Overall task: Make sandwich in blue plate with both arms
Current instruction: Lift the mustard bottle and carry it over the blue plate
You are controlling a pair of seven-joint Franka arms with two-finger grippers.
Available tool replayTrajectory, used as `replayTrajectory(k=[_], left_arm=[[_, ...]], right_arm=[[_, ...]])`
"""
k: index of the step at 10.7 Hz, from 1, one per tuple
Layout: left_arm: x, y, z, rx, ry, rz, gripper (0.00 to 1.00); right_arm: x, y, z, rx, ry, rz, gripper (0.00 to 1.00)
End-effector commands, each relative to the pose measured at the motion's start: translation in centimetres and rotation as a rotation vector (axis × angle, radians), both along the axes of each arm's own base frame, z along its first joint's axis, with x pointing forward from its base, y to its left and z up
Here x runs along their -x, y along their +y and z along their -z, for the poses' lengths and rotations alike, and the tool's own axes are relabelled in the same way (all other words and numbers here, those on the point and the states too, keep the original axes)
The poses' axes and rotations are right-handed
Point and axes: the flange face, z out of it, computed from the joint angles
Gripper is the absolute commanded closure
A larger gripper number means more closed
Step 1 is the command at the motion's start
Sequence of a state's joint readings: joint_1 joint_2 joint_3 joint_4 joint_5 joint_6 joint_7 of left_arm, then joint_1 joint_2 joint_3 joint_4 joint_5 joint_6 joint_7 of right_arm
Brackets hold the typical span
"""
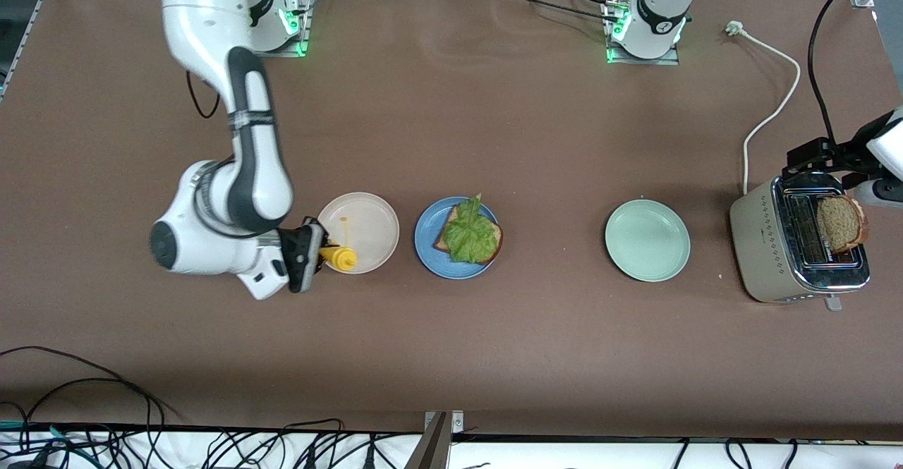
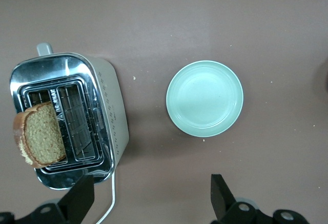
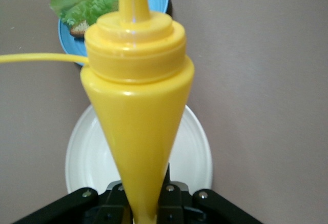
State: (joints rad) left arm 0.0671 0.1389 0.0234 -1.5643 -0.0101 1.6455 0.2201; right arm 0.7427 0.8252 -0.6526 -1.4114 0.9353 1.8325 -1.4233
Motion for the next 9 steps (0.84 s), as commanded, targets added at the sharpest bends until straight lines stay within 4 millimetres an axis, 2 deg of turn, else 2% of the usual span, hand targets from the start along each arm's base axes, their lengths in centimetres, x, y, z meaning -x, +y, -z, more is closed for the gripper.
replayTrajectory(k=[1, 3, 5, 6, 7, 9], left_arm=[[-0.4, -0.8, -0.7, -0.01, 0.0, 0.022, 0.0], [-0.4, -0.8, -0.7, -0.008, 0.0, 0.022, 0.0], [-0.4, -1.4, -0.8, -0.007, -0.002, 0.029, 0.0], [-0.4, -1.8, -1.0, -0.008, -0.005, 0.037, 0.0], [-0.4, -1.6, -1.0, -0.008, -0.006, 0.034, 0.0], [-0.5, -1.3, -1.4, -0.011, -0.014, 0.03, 0.0]], right_arm=[[2.7, 7.1, -2.9, 0.233, -0.01, 0.042, 1.0], [4.7, 12.2, -5.8, 0.436, -0.088, 0.033, 1.0], [6.9, 15.7, -6.6, 0.611, -0.139, -0.017, 1.0], [7.4, 17.2, -6.9, 0.691, -0.183, -0.069, 1.0], [7.7, 18.6, -6.9, 0.741, -0.203, -0.091, 1.0], [8.9, 22.0, -5.4, 0.828, -0.264, -0.143, 1.0]])
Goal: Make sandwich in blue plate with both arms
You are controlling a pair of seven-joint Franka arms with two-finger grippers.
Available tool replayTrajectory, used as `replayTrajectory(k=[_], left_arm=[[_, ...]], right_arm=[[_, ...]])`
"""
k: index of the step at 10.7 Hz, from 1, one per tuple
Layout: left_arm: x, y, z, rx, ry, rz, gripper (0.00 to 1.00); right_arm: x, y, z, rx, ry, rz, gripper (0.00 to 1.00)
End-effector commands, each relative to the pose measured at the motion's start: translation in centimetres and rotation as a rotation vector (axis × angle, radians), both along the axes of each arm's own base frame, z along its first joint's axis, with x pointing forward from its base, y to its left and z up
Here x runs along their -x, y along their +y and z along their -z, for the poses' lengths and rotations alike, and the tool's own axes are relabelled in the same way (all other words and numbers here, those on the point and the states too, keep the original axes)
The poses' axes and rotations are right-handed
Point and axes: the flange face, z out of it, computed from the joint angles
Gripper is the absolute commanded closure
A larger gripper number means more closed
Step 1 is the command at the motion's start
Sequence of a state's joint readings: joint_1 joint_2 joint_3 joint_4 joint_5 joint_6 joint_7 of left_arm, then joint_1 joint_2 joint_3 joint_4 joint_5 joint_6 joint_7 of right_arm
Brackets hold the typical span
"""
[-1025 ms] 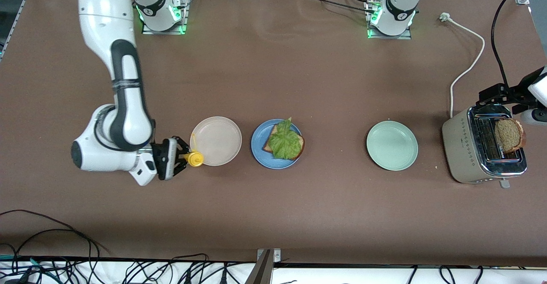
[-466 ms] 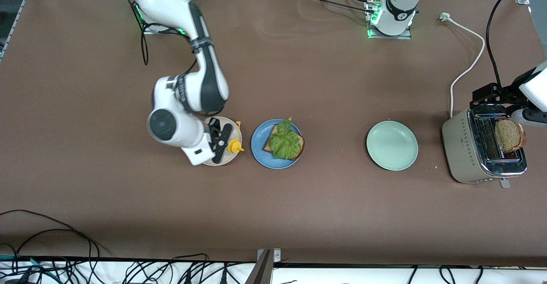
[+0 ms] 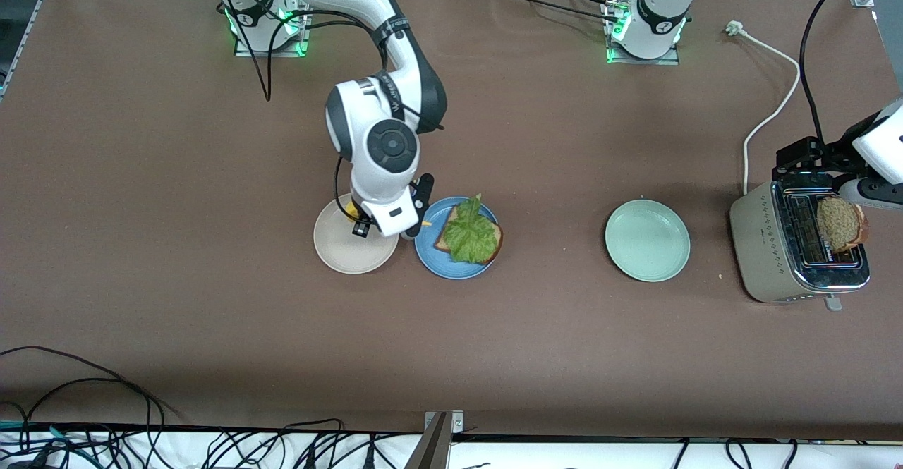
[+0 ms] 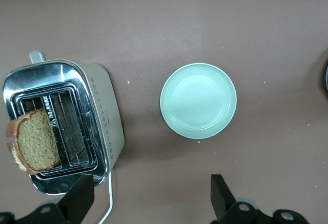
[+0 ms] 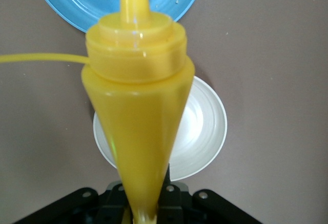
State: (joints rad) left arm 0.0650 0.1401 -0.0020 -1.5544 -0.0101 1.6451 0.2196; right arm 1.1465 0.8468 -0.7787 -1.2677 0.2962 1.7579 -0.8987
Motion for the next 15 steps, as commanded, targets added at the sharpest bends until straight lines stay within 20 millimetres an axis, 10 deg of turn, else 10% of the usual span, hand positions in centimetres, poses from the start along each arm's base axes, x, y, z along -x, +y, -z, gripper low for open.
replayTrajectory(k=[1, 6, 12, 15], left_arm=[[-0.3, 0.1, -1.0, -0.013, -0.006, 0.006, 0.0], [-0.9, -1.2, -1.0, -0.012, -0.013, 0.024, 0.0], [-1.6, -1.7, -1.4, -0.016, -0.027, 0.034, 0.0], [-1.6, -1.8, -1.5, -0.016, -0.029, 0.037, 0.0]], right_arm=[[1.5, 5.8, 2.4, 0.209, -0.12, -0.098, 1.0], [5.1, 10.1, 8.9, 0.33, -0.225, -0.078, 1.0], [4.7, 9.3, 10.6, 0.375, -0.279, -0.115, 1.0], [0.1, 4.8, 9.2, 0.254, -0.233, -0.112, 1.0]])
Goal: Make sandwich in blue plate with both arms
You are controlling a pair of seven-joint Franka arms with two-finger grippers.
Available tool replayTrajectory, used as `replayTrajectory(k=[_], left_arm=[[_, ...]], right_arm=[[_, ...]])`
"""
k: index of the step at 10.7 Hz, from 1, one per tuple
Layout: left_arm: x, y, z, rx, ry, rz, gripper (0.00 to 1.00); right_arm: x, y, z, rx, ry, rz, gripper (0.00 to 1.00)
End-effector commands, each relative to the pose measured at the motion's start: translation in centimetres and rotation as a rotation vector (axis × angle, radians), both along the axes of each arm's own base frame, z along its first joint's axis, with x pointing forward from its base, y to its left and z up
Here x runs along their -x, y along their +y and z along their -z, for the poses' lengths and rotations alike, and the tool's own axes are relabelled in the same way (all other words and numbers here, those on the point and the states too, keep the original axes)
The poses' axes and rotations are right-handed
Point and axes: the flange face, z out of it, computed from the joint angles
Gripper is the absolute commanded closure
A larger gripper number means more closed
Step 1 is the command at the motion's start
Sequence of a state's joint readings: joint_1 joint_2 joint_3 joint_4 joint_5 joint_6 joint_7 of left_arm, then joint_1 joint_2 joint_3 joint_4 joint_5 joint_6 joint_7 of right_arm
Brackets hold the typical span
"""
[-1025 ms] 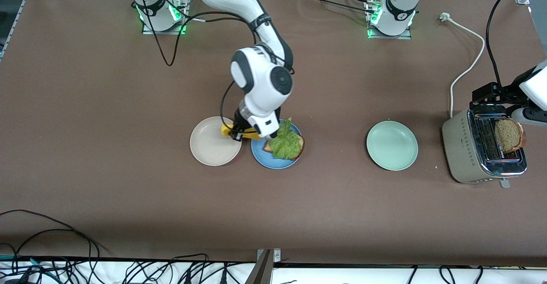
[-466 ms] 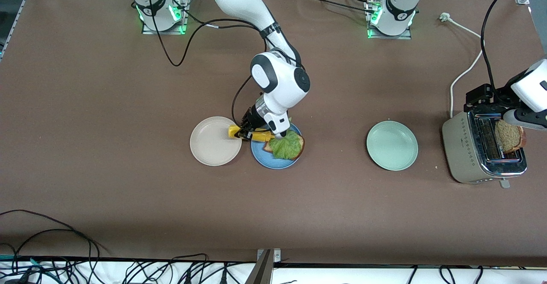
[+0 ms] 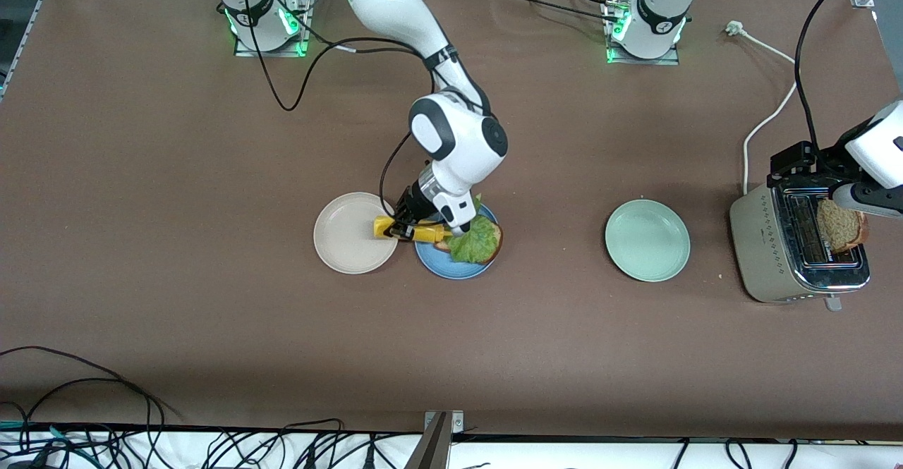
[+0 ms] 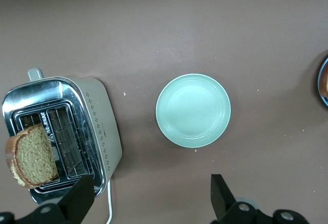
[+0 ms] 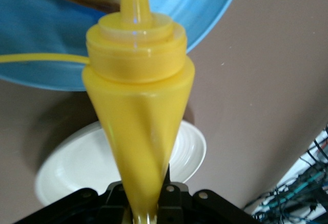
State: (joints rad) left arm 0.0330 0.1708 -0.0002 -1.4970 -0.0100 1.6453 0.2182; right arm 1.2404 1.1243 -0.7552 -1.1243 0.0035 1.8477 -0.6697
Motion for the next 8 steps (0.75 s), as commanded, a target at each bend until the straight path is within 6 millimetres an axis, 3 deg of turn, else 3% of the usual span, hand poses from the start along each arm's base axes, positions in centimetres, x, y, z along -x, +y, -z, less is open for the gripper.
replayTrajectory(k=[1, 3, 5, 8], left_arm=[[-0.5, -0.3, -0.6, -0.015, -0.002, 0.009, 0.0], [-0.5, -0.1, -0.6, -0.015, -0.002, 0.008, 0.0], [-0.4, 0.0, -0.6, -0.015, -0.002, 0.006, 0.0], [-0.4, 0.0, -0.6, -0.015, -0.002, 0.005, 0.0]], right_arm=[[-4.7, -5.6, -3.1, -0.159, 0.071, 0.019, 1.0], [-6.7, -9.5, -5.2, -0.28, 0.127, 0.042, 1.0], [-7.6, -11.3, -6.8, -0.461, 0.213, 0.104, 1.0], [-10.7, -16.2, -8.1, -0.824, 0.349, 0.212, 1.0]])
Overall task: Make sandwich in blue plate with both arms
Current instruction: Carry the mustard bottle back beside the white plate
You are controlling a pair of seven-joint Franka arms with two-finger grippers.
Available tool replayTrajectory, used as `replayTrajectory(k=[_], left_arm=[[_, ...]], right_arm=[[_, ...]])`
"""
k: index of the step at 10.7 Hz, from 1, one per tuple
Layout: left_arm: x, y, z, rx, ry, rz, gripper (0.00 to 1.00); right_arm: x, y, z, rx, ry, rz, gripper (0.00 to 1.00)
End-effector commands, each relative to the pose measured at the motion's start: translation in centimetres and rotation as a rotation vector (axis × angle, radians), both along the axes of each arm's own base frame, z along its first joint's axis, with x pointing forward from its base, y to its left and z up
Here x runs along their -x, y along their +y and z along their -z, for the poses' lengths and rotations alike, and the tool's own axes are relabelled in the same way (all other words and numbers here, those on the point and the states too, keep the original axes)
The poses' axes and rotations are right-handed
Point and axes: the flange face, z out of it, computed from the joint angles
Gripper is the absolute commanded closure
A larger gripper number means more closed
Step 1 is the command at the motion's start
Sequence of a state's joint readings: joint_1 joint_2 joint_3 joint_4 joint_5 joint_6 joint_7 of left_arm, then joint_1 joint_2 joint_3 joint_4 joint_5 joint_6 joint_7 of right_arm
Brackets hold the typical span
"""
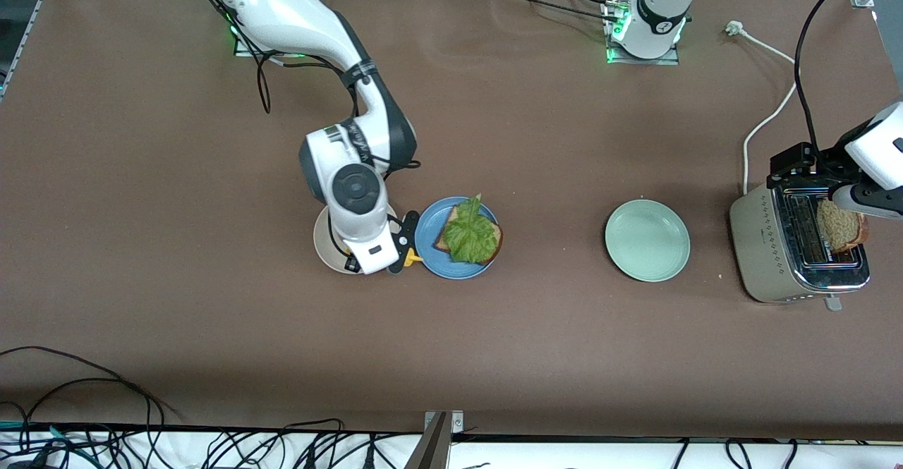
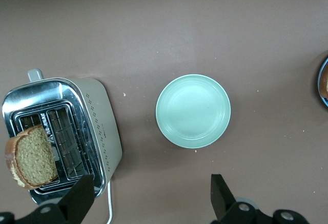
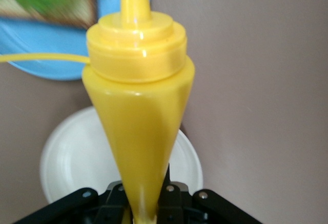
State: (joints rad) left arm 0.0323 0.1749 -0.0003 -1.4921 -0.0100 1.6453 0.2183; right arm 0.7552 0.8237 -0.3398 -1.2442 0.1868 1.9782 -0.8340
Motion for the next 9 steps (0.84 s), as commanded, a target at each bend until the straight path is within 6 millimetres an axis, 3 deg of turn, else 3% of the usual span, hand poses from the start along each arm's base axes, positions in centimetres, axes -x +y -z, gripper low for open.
replayTrajectory(k=[1, 4, 9], left_arm=[[-0.3, 0.1, -0.6, -0.013, -0.001, 0.004, 0.0], [-0.3, 0.5, -0.6, -0.012, -0.001, -0.003, 0.0], [-0.3, 0.7, -0.7, -0.012, -0.003, -0.006, 0.0]], right_arm=[[-2.6, -6.1, -1.6, -0.371, 0.124, 0.043, 1.0], [-4.7, -13.3, -0.9, -0.628, 0.203, -0.005, 1.0], [-6.0, -20.6, 1.5, -0.947, 0.224, -0.07, 1.0]])
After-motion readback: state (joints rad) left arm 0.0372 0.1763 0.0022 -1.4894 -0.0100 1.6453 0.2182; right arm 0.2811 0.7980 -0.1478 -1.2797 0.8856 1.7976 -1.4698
